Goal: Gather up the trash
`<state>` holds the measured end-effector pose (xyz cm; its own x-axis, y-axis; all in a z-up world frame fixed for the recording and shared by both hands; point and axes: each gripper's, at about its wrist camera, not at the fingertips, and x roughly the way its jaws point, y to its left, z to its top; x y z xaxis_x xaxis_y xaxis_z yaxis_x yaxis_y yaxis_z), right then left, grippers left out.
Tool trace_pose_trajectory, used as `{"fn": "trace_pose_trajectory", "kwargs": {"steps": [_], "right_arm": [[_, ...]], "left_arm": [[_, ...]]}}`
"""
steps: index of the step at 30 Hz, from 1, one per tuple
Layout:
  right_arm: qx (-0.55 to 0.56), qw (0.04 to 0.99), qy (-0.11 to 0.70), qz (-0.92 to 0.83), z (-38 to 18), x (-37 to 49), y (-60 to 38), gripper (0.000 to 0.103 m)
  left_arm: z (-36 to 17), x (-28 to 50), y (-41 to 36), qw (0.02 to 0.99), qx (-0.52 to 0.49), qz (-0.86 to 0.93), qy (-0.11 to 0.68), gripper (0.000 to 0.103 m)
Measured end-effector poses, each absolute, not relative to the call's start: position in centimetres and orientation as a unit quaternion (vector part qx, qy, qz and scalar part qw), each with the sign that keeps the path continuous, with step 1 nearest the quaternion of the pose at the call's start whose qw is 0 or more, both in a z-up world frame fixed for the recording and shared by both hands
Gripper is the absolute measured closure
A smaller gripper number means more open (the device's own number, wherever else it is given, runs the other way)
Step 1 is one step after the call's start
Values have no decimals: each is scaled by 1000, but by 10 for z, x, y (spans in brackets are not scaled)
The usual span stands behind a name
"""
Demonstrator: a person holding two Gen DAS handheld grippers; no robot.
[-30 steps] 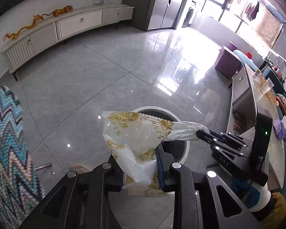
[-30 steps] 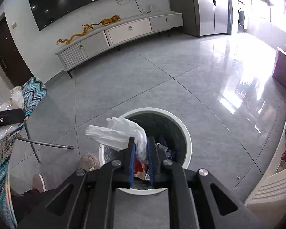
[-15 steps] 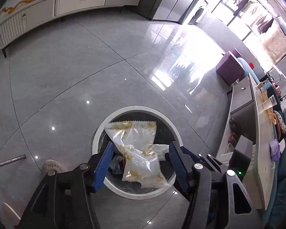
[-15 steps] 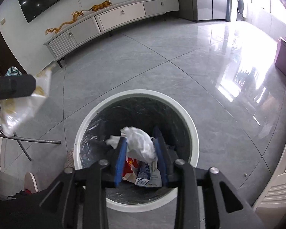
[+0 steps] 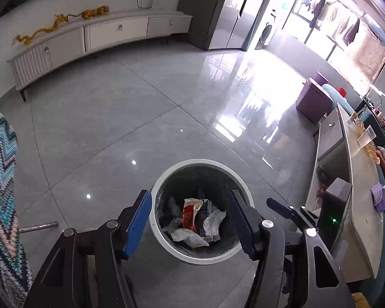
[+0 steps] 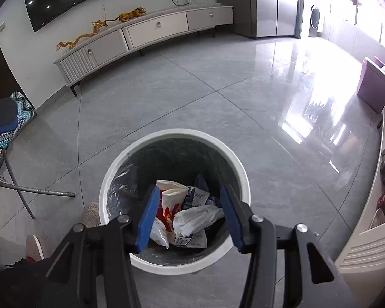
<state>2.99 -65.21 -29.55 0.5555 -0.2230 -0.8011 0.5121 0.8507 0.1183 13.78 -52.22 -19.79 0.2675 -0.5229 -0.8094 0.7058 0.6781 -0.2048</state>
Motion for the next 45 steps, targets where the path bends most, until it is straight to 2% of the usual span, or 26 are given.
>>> {"fn": "trace_pose_trajectory", "kwargs": {"steps": [3,8,10,14,19,25,32,34,37,45], "right_arm": [[154,873,406,-221,-265,25,-641,55],[126,896,366,-216,-206,19,-608,45],[120,906,350,-205,-185,18,-592,43],[103,923,321,-183,-146,18,-549,38],[85,939,299,-148,-109,22,-494,33],[58,957,268,-99,-69,25,-420,26],[31,969,238,-55,-43,27,-342,21],[22,971,234,-43,-40,27,-323,20],[12,973,229,-28,-38,25,-296,19],[-11,974,224,-3,-37,25,-256,19]], "left_arm": [[-171,125,-500,816,102,-378,426,44],[-134,106,-451,844,114,-354,386,44],[-123,101,-425,857,120,-334,375,37],[-105,95,-365,878,119,-291,360,33],[-86,90,-279,909,109,-223,334,22],[-70,87,-170,938,80,-116,317,20],[-47,64,-85,962,52,-11,266,12],[-42,53,-72,966,52,11,252,5],[-38,37,-60,970,52,37,234,1],[-38,25,-33,972,30,58,227,0]]}}
